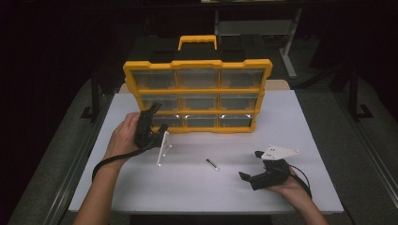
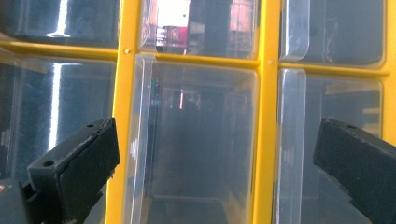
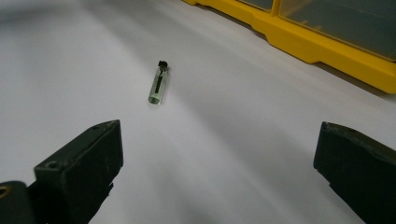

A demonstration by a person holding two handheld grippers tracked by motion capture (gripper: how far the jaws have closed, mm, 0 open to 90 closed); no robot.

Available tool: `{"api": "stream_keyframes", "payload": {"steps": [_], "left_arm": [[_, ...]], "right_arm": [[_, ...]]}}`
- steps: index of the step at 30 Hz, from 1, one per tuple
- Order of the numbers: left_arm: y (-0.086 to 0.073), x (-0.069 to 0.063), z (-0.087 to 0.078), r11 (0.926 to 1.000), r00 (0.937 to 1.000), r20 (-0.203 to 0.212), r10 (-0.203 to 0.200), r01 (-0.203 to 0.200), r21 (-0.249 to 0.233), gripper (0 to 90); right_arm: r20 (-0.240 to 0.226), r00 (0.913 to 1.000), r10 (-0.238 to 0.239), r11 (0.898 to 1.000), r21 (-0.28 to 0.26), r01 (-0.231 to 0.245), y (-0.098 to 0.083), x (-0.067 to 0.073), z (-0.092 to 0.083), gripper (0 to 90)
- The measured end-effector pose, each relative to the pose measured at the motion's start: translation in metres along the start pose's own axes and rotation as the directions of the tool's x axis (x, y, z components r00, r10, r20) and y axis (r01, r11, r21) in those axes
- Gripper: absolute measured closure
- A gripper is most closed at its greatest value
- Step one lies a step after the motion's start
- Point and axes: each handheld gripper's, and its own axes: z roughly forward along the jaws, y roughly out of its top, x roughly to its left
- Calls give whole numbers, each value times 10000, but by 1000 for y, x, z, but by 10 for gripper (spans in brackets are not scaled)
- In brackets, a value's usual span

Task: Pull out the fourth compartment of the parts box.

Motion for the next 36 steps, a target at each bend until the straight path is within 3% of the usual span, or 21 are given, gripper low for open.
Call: {"api": "stream_keyframes", "payload": {"steps": [21, 33, 36], "left_arm": [[-6, 15, 5, 9999, 9999, -152, 9, -8, 103, 66], [-9, 19, 8, 9992, 9996, -274, 53, -42, 392, 80], [-9, 21, 8, 9995, 9994, -349, 28, -16, 330, 133]], "right_arm": [[-12, 10000, -12, 10000, -23, 12, 0, -1, -1, 9], [-13, 10000, 27, 10000, -31, -27, 0, -1, -1, 9], [-15, 10000, 35, 10000, -31, -35, 0, -1, -1, 9]]}}
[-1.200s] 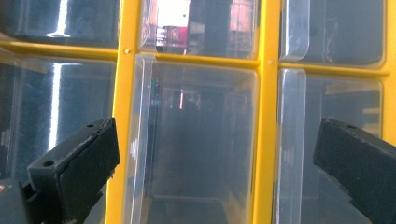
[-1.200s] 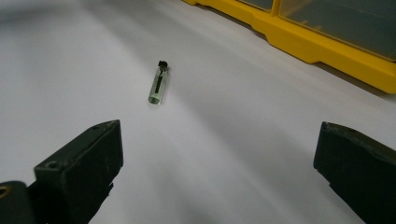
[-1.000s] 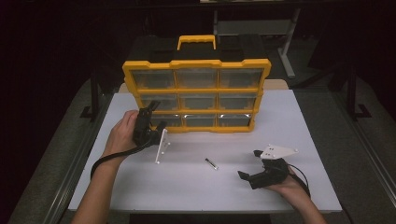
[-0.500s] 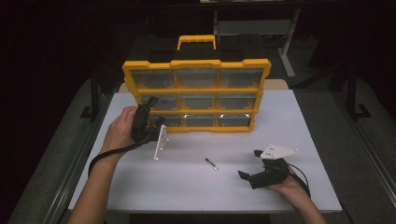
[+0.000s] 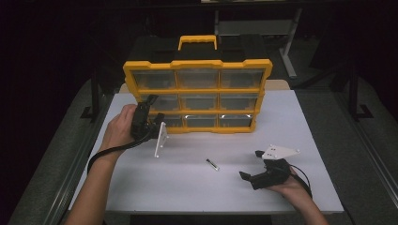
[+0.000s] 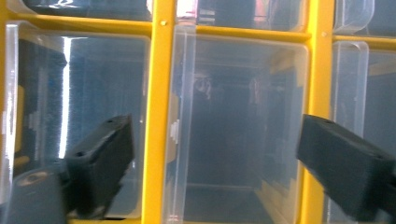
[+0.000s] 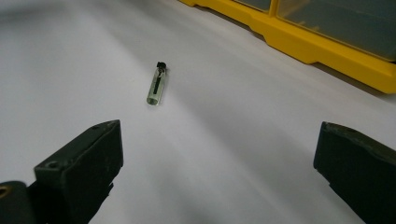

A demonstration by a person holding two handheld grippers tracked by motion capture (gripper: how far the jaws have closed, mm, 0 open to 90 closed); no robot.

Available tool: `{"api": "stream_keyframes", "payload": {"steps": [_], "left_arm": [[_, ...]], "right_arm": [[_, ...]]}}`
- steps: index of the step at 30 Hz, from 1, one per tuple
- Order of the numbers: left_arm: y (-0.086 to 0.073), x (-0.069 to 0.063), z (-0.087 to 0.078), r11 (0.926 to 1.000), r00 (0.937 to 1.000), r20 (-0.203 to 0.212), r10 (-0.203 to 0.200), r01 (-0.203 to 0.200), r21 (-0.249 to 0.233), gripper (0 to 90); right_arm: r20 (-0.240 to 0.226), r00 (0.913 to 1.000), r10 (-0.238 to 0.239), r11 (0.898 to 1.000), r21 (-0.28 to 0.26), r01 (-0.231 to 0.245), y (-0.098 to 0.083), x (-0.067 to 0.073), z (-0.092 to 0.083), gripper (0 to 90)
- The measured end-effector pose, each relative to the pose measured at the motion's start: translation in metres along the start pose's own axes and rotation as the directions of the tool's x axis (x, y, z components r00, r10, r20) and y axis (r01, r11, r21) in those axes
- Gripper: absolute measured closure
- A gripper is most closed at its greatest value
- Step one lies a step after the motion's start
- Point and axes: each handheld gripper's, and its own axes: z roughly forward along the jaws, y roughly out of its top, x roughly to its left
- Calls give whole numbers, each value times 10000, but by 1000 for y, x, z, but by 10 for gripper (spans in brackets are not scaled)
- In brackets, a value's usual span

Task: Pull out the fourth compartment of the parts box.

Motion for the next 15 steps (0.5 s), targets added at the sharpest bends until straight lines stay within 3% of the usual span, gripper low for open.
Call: {"api": "stream_keyframes", "payload": {"steps": [15], "left_arm": [[0, 4, 0, 9999, 9998, -140, 143, -143, -34, 232]], "right_arm": [[-3, 10000, -16, 10000, -1, 16, 0, 0, 0, 9]]}}
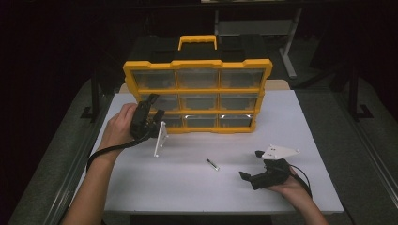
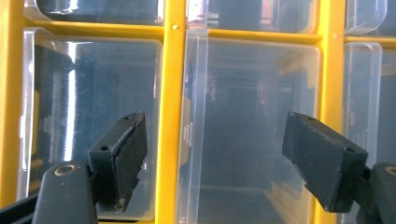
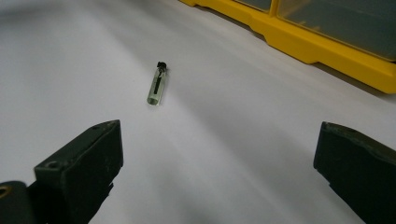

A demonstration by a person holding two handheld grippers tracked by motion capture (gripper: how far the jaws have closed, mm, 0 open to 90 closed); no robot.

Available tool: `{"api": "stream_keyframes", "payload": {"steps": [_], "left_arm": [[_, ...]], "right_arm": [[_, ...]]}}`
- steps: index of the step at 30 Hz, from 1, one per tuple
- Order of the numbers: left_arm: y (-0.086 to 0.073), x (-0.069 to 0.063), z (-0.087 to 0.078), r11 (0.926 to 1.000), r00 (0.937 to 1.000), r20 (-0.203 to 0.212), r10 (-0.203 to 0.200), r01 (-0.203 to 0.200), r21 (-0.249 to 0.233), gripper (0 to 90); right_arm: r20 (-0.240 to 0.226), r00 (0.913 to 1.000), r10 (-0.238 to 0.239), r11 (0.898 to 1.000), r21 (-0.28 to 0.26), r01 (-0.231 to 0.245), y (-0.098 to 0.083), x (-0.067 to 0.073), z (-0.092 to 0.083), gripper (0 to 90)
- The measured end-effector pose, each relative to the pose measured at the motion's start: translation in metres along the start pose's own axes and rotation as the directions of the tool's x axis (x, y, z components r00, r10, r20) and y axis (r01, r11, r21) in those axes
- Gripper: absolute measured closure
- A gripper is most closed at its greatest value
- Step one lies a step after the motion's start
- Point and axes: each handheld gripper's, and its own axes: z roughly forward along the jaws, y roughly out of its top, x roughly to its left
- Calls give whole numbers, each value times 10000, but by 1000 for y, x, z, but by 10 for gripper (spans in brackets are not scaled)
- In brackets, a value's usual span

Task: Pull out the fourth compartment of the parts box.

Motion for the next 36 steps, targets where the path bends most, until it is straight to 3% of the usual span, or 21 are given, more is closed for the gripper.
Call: {"api": "stream_keyframes", "payload": {"steps": [5, 21, 36], "left_arm": [[0, 0, 1, 10000, 9999, -160, 56, -55, 42, 288], [0, 0, 2, 9999, 9999, -136, -43, 45, 159, 453], [0, 4, 4, 9997, 10000, 63, -76, 75, 215, 594]], "right_arm": [[-13, 10000, -4, 10000, 0, 4, 0, 0, 0, 9], [-6, 10000, 13, 10000, 5, -13, 0, 0, 0, 9], [-10, 10000, 33, 10000, 33, -33, 0, 0, 0, 9]]}}
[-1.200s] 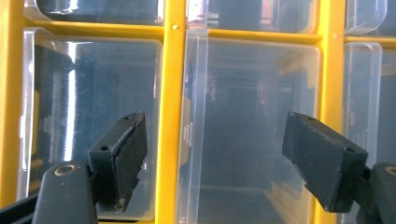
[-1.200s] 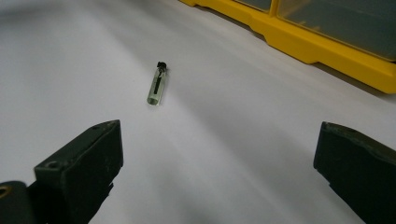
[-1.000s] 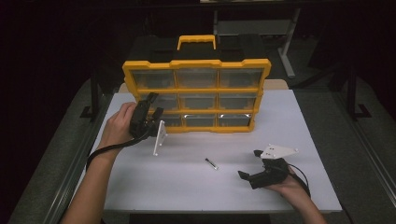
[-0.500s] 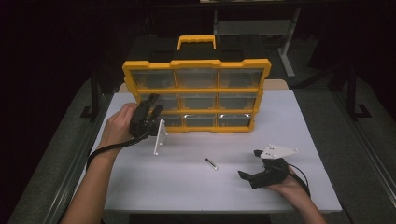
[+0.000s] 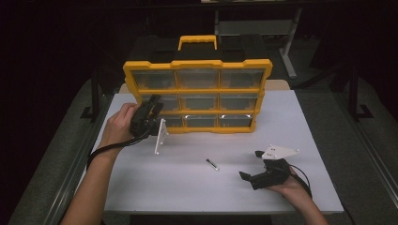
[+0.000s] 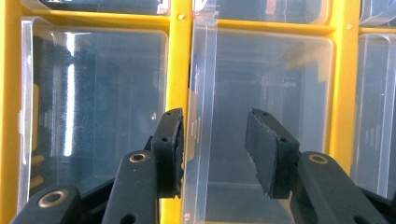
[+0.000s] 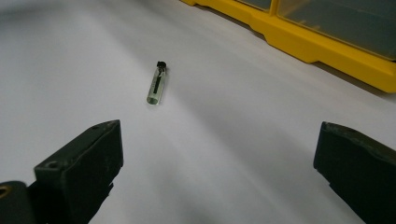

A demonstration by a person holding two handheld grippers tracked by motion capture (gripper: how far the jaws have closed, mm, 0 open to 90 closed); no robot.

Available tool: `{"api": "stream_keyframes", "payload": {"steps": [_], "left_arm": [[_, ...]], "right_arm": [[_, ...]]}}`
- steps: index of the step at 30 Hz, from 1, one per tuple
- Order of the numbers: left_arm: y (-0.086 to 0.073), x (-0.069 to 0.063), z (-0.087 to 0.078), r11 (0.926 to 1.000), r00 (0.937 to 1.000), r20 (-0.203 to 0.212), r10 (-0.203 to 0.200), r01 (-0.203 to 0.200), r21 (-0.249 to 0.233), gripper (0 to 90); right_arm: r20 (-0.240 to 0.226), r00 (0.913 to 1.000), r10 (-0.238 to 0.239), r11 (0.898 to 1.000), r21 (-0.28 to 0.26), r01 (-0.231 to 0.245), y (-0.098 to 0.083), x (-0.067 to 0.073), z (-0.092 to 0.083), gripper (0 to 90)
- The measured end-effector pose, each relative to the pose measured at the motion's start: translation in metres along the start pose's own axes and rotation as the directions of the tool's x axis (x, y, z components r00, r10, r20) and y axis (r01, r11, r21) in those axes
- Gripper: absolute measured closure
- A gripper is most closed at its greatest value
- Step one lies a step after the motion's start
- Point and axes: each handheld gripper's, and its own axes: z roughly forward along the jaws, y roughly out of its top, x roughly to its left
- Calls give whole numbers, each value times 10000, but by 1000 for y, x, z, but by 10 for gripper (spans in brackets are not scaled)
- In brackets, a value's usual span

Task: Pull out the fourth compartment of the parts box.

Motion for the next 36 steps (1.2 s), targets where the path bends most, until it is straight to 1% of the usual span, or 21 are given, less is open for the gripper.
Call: {"api": "stream_keyframes", "payload": {"steps": [9, 12, 17, 18, 24, 30, 36], "left_arm": [[0, 2, 0, 10000, 10000, -75, -13, 13, 20, 655], [0, 4, 0, 10000, 10000, -34, 36, -36, 77, 675], [1, 5, 0, 10000, 10000, -48, -42, 42, 23, 715], [1, 6, 0, 10000, 10000, -43, 7, -7, 66, 717], [0, 6, 1, 10000, 9999, -104, -8, 9, 88, 731], [1, 6, 2, 9999, 9999, -78, -72, 73, 138, 771], [1, 6, 2, 9999, 9999, -121, -29, 30, 123, 777]], "right_arm": [[-3, 10000, -5, 10000, 2, 5, 0, 0, 0, 9], [-4, 10000, -56, 10000, -21, 56, 0, 0, 0, 9], [-3, 10000, -9, 10000, 6, 9, 0, 0, 0, 9], [-3, 10000, -13, 10000, -4, 13, 0, 0, 0, 9], [-12, 10000, -59, 10000, -23, 59, 0, 0, 0, 9], [-19, 10000, -58, 10000, -19, 58, 0, 0, 1, 9], [-26, 10000, -45, 10000, -18, 45, 0, 0, 1, 9]]}}
